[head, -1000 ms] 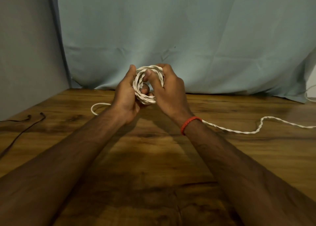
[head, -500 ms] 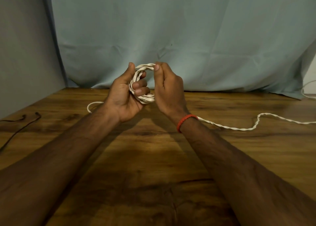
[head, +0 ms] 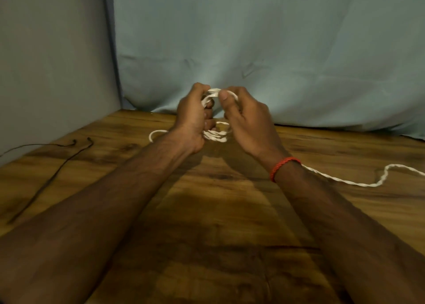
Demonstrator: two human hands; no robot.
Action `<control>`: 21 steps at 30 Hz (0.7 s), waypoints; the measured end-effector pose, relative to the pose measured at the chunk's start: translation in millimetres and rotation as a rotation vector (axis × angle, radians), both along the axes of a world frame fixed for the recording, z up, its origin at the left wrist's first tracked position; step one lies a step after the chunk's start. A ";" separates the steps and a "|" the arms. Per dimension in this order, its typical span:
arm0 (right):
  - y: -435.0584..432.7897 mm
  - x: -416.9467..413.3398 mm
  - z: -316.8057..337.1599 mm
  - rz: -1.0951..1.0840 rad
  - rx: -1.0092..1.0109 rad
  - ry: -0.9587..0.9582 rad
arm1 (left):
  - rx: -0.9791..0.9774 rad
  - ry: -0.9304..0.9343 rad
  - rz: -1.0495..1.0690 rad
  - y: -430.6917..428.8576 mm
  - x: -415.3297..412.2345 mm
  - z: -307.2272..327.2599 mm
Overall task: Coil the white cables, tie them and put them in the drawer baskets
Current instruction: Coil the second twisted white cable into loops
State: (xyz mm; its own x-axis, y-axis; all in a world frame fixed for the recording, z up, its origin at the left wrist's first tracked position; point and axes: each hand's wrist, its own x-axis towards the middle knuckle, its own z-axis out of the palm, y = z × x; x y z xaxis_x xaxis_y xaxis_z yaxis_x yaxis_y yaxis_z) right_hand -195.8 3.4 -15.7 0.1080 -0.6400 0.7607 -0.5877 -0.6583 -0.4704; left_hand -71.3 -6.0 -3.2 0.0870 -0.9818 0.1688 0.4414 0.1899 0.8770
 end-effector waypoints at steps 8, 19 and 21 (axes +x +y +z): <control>3.5 0.5 11.0 0.118 0.402 -0.315 | -0.064 -0.079 0.012 2.7 -6.7 -4.7; -0.3 1.0 6.4 -0.028 0.112 -0.471 | -0.132 -0.350 -0.078 14.4 -9.2 -5.6; -1.4 0.2 6.2 -0.045 0.094 -0.439 | -0.136 -0.359 -0.081 16.0 -10.2 -6.0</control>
State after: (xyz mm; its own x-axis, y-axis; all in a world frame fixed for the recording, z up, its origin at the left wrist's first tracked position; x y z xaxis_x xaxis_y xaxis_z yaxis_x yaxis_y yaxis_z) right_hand -195.7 2.0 -9.5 -0.2414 -0.7050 0.6668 -0.3458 -0.5796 -0.7379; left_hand -81.5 10.1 -9.1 -0.0785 -0.9496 0.3035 0.1294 0.2921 0.9476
